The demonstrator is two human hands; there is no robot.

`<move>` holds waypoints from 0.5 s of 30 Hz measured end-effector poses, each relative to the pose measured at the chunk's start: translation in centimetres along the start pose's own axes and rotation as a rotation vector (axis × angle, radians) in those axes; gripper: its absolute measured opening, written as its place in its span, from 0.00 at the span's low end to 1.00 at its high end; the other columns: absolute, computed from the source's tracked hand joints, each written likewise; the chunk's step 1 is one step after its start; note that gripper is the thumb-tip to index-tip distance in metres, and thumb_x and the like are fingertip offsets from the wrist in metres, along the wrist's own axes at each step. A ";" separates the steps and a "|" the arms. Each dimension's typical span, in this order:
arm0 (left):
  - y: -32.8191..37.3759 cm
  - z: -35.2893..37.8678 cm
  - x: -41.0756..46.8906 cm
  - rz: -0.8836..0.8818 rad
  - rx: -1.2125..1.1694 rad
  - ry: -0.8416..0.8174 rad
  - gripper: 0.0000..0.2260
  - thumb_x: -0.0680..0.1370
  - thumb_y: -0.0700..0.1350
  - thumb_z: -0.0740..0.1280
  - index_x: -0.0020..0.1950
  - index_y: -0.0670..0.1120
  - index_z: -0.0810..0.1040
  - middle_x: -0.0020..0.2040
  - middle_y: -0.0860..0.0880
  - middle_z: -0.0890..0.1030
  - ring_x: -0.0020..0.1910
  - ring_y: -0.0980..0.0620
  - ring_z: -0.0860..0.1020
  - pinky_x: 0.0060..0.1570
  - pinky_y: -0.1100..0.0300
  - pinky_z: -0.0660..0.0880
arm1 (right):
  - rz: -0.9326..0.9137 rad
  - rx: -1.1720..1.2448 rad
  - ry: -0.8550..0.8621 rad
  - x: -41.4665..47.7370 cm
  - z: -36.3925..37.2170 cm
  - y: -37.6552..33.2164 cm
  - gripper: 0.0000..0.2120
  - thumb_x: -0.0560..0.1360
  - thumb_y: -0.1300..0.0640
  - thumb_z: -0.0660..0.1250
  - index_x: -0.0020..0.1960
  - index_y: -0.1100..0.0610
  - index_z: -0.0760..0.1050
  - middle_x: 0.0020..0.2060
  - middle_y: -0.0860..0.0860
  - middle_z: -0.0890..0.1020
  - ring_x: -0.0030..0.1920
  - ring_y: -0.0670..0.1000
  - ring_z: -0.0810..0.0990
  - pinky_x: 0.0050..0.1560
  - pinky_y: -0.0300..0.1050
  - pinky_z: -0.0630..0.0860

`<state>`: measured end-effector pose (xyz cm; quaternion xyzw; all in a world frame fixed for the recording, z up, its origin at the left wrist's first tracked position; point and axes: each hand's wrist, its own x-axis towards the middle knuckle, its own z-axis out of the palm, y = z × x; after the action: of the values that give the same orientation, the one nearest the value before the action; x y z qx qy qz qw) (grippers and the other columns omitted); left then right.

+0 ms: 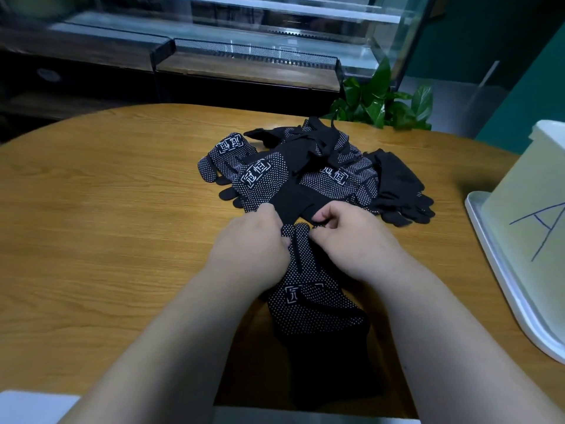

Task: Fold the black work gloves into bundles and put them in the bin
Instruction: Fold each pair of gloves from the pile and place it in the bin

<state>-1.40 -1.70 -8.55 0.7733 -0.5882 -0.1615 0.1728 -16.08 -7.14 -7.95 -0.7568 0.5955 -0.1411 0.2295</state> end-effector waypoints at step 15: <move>-0.8 -0.8 0.9 0.041 -0.122 -0.041 0.09 0.76 0.52 0.71 0.43 0.52 0.73 0.42 0.55 0.77 0.41 0.55 0.75 0.41 0.57 0.69 | -0.083 -0.162 -0.058 1.1 0.0 -0.5 0.12 0.74 0.42 0.71 0.42 0.49 0.74 0.36 0.44 0.77 0.37 0.43 0.74 0.33 0.42 0.65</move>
<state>-0.17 -2.28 -8.23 0.7457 -0.5963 -0.2094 0.2108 -15.40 -8.08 -7.73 -0.8007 0.5661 -0.0802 0.1787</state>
